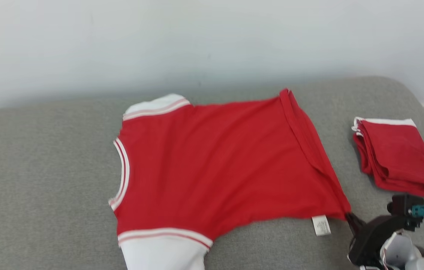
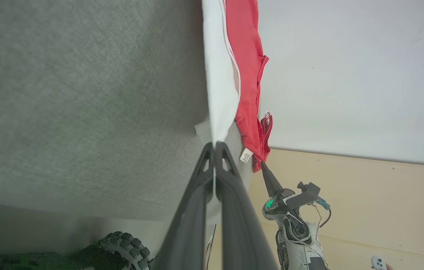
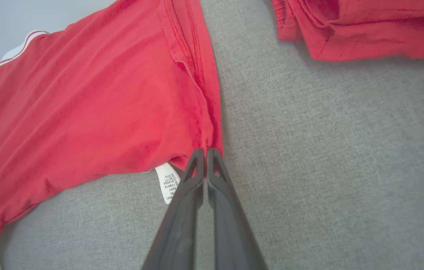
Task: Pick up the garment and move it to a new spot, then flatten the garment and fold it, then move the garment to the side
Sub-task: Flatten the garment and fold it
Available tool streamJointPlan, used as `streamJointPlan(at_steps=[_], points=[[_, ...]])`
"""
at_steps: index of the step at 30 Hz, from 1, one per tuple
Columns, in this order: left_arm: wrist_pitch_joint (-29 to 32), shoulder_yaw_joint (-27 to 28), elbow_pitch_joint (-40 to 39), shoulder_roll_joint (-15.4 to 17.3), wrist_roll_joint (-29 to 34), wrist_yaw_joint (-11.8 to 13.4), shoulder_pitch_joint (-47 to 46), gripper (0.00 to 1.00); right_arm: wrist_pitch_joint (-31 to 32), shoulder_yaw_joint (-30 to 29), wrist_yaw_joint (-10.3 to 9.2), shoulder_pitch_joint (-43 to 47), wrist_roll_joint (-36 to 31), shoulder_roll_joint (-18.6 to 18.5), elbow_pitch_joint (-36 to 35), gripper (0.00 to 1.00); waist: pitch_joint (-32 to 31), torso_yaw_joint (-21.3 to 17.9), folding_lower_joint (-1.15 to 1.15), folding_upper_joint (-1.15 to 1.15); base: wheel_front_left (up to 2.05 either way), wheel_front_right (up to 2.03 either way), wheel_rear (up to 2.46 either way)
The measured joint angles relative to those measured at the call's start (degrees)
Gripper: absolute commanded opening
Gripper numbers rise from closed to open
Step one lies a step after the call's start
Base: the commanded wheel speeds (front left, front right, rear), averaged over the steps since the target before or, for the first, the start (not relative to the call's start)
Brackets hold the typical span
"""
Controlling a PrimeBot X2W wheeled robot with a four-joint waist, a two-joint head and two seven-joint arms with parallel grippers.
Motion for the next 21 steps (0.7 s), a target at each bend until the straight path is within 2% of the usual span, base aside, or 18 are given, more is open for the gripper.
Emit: streamJointPlan(at_steps=[5,10,14,17,21], points=[[4.01,-0.21,-0.32,1.48,-2.8,0.0,3.83,0.0,4.97,-1.88,-0.01,6.1,-1.16,0.98,-3.35,0.0,-3.39,2.05,0.0,0.01,0.0,0.0,0.0],[4.42,0.85,0.35,1.77,-2.8,0.0,4.19,0.0,9.44,-2.45,-0.01,10.84,-1.48,1.18,-7.36,0.0,-4.71,3.16,0.01,0.01,0.0,0.0,0.0],[9.2,-0.42,1.55,2.49,-4.47,0.0,4.95,0.0,14.57,-2.47,0.0,16.18,-1.83,0.86,-11.46,0.0,-5.4,3.65,0.01,0.01,0.0,0.0,0.0],[11.79,-0.34,1.74,2.88,-6.28,0.0,6.06,0.0,15.21,-4.43,-0.01,18.25,-1.91,1.01,-14.04,0.0,-5.4,3.41,0.01,0.01,0.0,0.0,0.0],[11.82,5.35,-2.52,-0.23,-8.73,0.01,5.81,0.0,12.66,-6.57,-0.01,17.89,-1.34,1.98,-16.08,0.0,-5.16,3.12,0.02,0.02,0.0,0.0,0.0]])
